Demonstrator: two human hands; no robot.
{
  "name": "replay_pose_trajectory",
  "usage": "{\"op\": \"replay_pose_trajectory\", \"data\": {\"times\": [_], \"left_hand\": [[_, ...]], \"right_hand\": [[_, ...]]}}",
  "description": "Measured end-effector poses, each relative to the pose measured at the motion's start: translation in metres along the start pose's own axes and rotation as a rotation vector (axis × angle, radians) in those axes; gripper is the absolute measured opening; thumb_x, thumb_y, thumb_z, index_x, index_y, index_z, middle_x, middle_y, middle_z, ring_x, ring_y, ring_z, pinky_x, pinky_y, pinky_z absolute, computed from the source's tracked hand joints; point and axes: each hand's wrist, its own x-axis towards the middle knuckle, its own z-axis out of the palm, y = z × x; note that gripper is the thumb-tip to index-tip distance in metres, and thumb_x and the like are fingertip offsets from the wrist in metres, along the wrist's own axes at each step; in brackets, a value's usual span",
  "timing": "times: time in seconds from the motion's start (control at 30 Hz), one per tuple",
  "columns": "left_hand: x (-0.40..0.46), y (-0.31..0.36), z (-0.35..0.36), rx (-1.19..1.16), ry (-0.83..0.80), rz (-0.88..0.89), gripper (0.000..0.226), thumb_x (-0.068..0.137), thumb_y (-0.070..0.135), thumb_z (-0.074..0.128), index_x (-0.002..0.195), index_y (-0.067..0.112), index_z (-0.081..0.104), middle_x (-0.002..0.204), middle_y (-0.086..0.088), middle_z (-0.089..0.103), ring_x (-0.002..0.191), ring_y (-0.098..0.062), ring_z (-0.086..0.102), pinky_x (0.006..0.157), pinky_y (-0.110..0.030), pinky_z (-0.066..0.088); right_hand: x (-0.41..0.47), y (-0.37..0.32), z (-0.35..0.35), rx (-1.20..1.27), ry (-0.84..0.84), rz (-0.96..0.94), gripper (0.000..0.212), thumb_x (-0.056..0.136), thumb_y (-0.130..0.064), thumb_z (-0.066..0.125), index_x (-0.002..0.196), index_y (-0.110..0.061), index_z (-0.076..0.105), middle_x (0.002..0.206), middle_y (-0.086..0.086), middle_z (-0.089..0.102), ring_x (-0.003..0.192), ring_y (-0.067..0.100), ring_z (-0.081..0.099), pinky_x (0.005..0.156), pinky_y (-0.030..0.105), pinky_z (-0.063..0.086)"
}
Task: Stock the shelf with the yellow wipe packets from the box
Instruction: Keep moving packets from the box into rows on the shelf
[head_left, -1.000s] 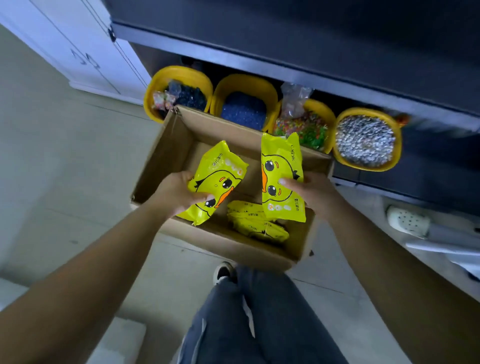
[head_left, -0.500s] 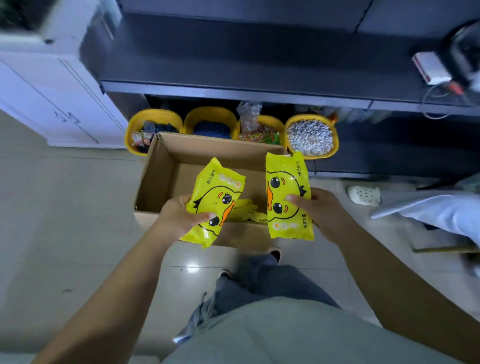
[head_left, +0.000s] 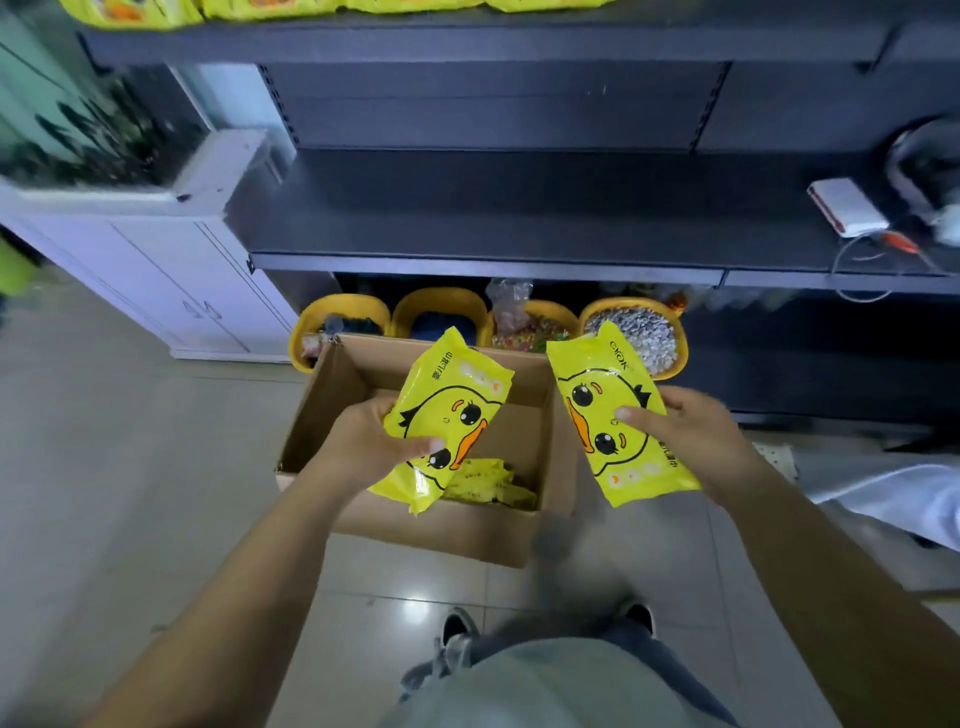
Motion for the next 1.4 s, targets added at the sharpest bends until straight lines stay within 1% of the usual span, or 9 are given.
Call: {"op": "replay_pose_trajectory", "data": {"times": [0.17,0.33,0.67,0.83,0.93,1.03,1.13,1.27,1.4], "left_hand": [[0.004,0.075,0.028,0.099,0.062,0.063,0.027,0.072,0.019,0.077,0.075,0.032,0.054,0.069,0.023,0.053,0.062,0.009,0.048,0.046,-0.007,0.036],[0.012,0.144,0.045,0.264,0.191,0.089,0.026,0.064,0.033,0.081,0.069,0.036,0.056,0.072,0.011,0.064,0.074,-0.013,0.062,0.072,-0.030,0.050],[0.020,0.263,0.057,0.251,0.241,0.215,0.022,0.067,0.025,0.081,0.080,0.024,0.063,0.069,0.016,0.066,0.066,-0.002,0.061,0.055,-0.015,0.044],[0.055,0.312,0.049,0.301,0.205,0.287,0.019,0.068,0.024,0.080,0.077,0.022,0.063,0.065,0.016,0.068,0.063,-0.002,0.062,0.059,-0.019,0.044],[0.086,0.340,0.044,0.348,0.178,0.315,0.050,0.067,0.028,0.080,0.113,0.019,0.063,0.105,0.013,0.069,0.090,-0.004,0.063,0.078,-0.019,0.038],[0.128,0.367,0.034,0.439,0.202,0.325,0.083,0.069,0.032,0.078,0.139,0.010,0.038,0.142,0.000,0.042,0.119,-0.015,0.047,0.087,-0.018,0.029],[0.159,0.394,0.023,0.484,0.151,0.348,0.063,0.069,0.032,0.079,0.123,0.011,0.054,0.126,0.000,0.056,0.105,-0.011,0.049,0.081,-0.019,0.034],[0.201,0.422,0.014,0.498,0.089,0.421,0.027,0.069,0.025,0.080,0.074,0.013,0.056,0.053,0.017,0.050,0.054,0.004,0.045,0.048,-0.010,0.032],[0.232,0.435,0.014,0.560,0.085,0.460,0.053,0.070,0.028,0.079,0.112,0.002,0.060,0.090,0.004,0.047,0.083,-0.010,0.040,0.063,-0.020,0.032]], "right_hand": [[0.028,-0.039,-0.081,-0.168,-0.061,-0.104,0.006,0.078,-0.021,0.071,0.082,-0.026,0.069,0.061,-0.015,0.069,0.059,0.005,0.066,0.061,0.022,0.053],[0.052,-0.091,-0.155,-0.242,-0.110,-0.223,0.014,0.078,-0.022,0.071,0.069,-0.031,0.065,0.052,-0.018,0.065,0.045,-0.006,0.058,0.044,0.010,0.045],[0.086,-0.172,-0.231,-0.362,-0.130,-0.406,0.012,0.081,-0.026,0.068,0.070,-0.029,0.065,0.059,-0.014,0.065,0.044,-0.004,0.058,0.042,0.008,0.044],[0.122,-0.223,-0.257,-0.459,-0.061,-0.500,0.005,0.081,-0.026,0.068,0.082,-0.022,0.067,0.081,0.001,0.069,0.074,0.017,0.063,0.069,0.028,0.049],[0.154,-0.263,-0.268,-0.517,-0.034,-0.568,0.017,0.080,-0.024,0.069,0.095,-0.016,0.065,0.093,0.003,0.069,0.081,0.018,0.063,0.072,0.028,0.048],[0.196,-0.304,-0.270,-0.636,-0.020,-0.611,0.017,0.079,-0.027,0.070,0.092,-0.016,0.065,0.098,0.005,0.069,0.086,0.019,0.063,0.076,0.029,0.047],[0.242,-0.338,-0.265,-0.753,-0.007,-0.631,0.026,0.080,-0.030,0.069,0.092,-0.007,0.067,0.094,0.013,0.066,0.083,0.021,0.057,0.070,0.029,0.038],[0.304,-0.367,-0.251,-0.916,-0.020,-0.615,0.046,0.079,-0.037,0.069,0.089,0.008,0.061,0.072,0.008,0.043,0.067,0.017,0.039,0.059,0.028,0.023],[0.350,-0.383,-0.236,-1.000,-0.033,-0.599,0.050,0.081,-0.033,0.068,0.055,-0.018,0.027,0.061,-0.005,0.023,0.054,0.009,0.023,0.049,0.026,0.014]]}}
